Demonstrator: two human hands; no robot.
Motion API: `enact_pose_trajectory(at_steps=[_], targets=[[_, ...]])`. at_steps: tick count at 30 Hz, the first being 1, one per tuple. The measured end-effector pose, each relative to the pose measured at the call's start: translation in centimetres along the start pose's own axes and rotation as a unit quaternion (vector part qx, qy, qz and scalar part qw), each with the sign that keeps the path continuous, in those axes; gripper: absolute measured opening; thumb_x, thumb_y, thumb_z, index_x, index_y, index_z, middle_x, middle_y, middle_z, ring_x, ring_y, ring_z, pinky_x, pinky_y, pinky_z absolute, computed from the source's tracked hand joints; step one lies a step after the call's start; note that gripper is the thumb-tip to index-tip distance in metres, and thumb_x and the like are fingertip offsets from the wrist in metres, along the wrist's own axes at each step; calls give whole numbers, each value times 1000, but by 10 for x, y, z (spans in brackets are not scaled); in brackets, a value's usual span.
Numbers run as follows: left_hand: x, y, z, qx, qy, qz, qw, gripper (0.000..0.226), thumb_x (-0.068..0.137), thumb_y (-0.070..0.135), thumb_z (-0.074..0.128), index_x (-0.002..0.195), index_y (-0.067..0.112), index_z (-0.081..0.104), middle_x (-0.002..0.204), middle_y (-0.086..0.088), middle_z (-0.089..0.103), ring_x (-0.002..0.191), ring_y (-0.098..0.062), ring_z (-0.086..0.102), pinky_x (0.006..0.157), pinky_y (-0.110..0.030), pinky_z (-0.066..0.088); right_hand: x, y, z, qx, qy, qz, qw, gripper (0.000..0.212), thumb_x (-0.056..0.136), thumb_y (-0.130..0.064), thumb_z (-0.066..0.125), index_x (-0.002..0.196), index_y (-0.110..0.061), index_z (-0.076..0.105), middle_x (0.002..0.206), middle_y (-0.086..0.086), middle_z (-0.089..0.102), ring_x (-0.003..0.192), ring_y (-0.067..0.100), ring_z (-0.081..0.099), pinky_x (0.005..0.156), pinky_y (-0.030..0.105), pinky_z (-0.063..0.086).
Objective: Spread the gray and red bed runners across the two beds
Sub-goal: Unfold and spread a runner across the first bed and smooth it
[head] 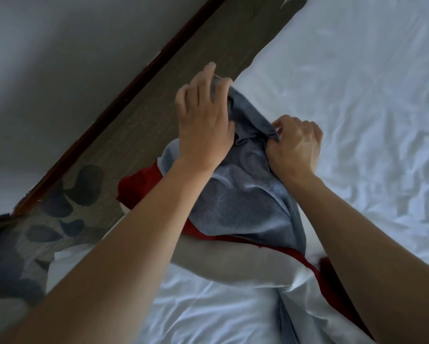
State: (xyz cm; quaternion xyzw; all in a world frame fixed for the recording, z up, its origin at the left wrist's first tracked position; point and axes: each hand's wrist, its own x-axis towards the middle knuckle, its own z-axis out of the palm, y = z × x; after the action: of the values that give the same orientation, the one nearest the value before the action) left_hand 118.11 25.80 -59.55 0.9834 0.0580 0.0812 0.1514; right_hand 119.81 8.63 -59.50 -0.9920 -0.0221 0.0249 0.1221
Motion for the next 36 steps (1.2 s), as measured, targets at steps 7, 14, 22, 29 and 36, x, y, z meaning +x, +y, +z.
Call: enact_pose_trajectory(at_steps=[7,14,22,29,36], targets=[[-34,10,19,-16,-78,71,994,40,90,36,57,127,22,58,125,0,58,119,-22,53,103,-41,30,1,-3,11,-22,-14,-25,999,20,84,-11,54,96,-7,69,81,10,67,83,34,56,106,40,34],[-41,18,19,-24,-79,57,995,32,93,26,49,123,25,60,125,0,57,121,-21,50,110,-43,24,-43,26,8,-61,-23,-76,995,42,93,-33,57,125,-8,59,101,10,67,99,34,58,113,52,30],[-135,97,-21,-104,-173,221,954,22,93,31,46,99,25,65,101,4,63,104,-23,53,105,-42,27,-162,102,-38,-107,-62,-22,992,28,92,-28,59,113,-11,67,116,9,65,112,33,57,116,55,28],[-218,157,-21,-13,-321,284,903,28,88,30,57,112,17,61,113,-5,60,111,-29,48,104,-44,25,-250,165,-86,-228,-238,19,944,41,83,-31,59,123,-24,58,123,1,62,120,27,50,117,51,17],[-255,181,-33,69,-320,269,906,21,87,26,58,105,21,64,107,-4,60,110,-29,48,106,-45,24,-292,203,-107,-252,-178,70,949,26,88,-18,56,113,-19,60,106,5,69,113,30,57,120,47,19]])
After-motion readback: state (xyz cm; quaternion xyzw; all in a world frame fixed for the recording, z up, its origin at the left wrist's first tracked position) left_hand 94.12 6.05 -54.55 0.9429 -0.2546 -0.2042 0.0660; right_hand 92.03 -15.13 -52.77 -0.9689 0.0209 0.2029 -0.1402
